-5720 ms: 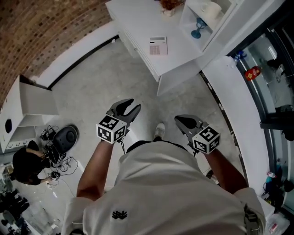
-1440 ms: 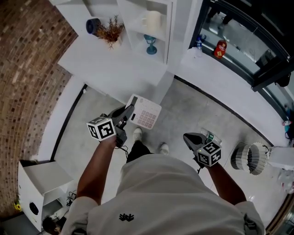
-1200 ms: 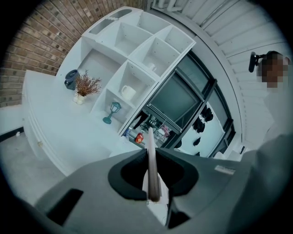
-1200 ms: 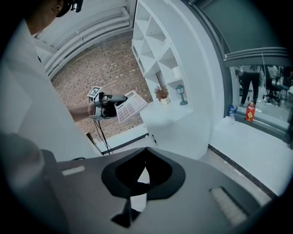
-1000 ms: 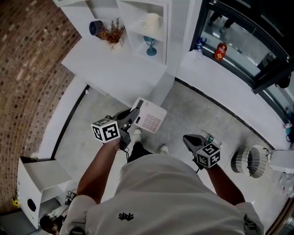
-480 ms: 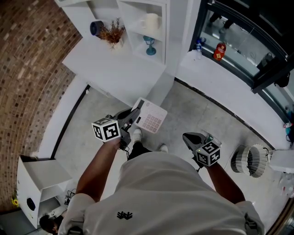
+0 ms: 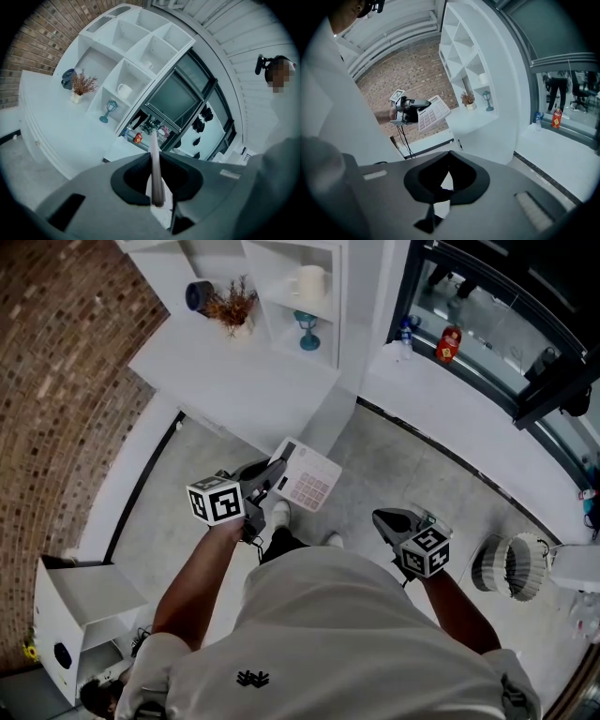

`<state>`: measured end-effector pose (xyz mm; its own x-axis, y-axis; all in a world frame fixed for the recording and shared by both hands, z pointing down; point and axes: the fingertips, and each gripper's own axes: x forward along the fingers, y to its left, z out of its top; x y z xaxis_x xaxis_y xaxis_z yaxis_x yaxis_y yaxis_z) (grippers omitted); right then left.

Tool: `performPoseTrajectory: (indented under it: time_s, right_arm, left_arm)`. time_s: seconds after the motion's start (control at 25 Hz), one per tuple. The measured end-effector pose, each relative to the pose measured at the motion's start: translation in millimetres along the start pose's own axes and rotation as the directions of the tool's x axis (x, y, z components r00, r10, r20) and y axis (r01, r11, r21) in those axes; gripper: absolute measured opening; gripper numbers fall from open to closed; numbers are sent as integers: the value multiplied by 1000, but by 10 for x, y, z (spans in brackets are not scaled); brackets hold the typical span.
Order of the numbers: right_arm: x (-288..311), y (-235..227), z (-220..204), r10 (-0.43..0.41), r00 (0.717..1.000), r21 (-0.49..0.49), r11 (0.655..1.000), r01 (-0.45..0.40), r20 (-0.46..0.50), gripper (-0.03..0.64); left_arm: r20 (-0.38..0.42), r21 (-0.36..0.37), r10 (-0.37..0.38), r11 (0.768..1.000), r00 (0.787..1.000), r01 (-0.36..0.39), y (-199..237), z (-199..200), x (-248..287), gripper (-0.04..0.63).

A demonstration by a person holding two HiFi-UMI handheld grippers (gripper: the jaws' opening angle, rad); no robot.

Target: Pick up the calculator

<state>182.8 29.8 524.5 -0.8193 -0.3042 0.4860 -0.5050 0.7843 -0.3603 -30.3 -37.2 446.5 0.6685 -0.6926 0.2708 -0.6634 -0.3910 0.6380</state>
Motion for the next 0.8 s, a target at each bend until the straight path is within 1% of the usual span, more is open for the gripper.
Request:
performPoseTrajectory:
  time_s: [0.4,0.8]
  right_arm:
    - [-2,2,-34,4,1000,-2,1000,-4,-7,11]
    - [29,-25,-64,-1,1000,-2,1000,1,-9,11]
  left_arm:
    - [-24,16,-11,1000,1000,11,13,-13,13,58]
    - [-48,10,-45,999,998,46,54,-43,52,58]
